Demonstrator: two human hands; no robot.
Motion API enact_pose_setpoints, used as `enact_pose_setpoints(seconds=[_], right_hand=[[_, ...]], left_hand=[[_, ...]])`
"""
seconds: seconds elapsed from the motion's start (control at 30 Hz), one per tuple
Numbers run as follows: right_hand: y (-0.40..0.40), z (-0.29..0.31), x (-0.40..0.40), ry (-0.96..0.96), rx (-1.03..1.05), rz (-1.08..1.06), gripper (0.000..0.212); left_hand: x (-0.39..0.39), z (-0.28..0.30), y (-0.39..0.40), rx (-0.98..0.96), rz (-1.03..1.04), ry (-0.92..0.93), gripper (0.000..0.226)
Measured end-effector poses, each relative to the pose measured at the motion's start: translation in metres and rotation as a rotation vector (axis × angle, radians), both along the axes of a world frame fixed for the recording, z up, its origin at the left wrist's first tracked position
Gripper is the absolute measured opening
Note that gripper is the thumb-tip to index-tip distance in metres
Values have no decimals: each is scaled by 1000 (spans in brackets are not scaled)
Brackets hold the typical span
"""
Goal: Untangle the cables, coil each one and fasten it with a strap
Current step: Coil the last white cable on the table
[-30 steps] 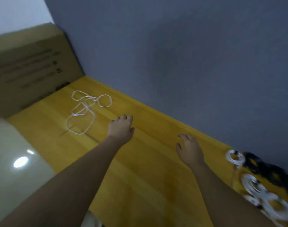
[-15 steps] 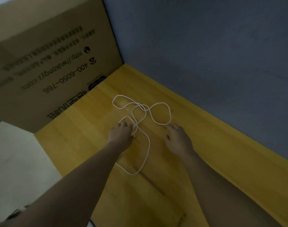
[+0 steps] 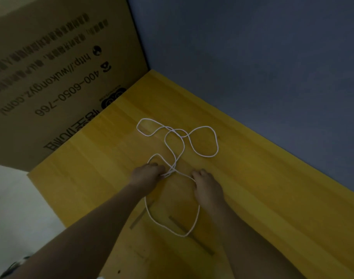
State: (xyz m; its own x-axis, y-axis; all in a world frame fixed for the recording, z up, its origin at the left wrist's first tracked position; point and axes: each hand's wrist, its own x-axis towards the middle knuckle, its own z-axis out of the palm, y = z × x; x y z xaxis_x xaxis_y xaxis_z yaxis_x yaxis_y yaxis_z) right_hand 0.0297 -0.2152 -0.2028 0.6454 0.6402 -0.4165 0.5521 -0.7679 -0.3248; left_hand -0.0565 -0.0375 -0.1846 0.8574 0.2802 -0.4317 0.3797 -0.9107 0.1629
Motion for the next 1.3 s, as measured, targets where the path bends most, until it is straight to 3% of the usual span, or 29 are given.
enact_pose_setpoints(seconds=[0.07, 0.2, 0.33, 0.5, 0.63, 0.73, 0.77, 0.83, 0.93, 1.0, 1.07, 1.13, 1.23, 1.3], right_hand=[[-16, 4, 5, -29, -4, -53, 36], [-75, 26, 26, -95, 18, -306, 40], [-138, 65, 41, -163, 163, -519, 39], [-150, 132, 28, -165, 729, -415, 48], [-139, 186, 8, 11, 983, -302, 61], [-121, 207, 2, 24, 990, -288, 32], [-114, 213, 0, 41, 983, -318, 18], [-100, 225, 0, 57, 1010, -398, 23], [-81, 240, 10, 16, 1107, -530, 27], [-64, 250, 22, -78, 1136, -584, 24], [-41, 264, 35, -176, 1178, -631, 23], [-15, 278, 44, -268, 1213, -688, 23], [24, 301, 45, -338, 1188, -712, 21], [45, 317, 38, -300, 1118, -684, 23]], left_hand=[[2, 6, -10, -133, 56, -112, 17], [12, 34, -43, -411, -42, -319, 13], [29, 85, -87, -520, 12, -572, 11], [47, 168, -137, -617, -47, -748, 7], [63, 226, -165, -844, 34, -844, 11], [77, 254, -173, -1018, 106, -842, 22], [80, 261, -170, -1028, 118, -860, 30], [89, 272, -155, -1025, 123, -908, 40], [106, 280, -119, -865, 58, -980, 24], [119, 282, -87, -675, -87, -969, 11], [129, 281, -51, -523, -261, -908, 29], [137, 275, -15, -442, -403, -815, 31], [142, 275, 32, -465, -465, -699, 23], [143, 286, 56, -581, -470, -614, 47]])
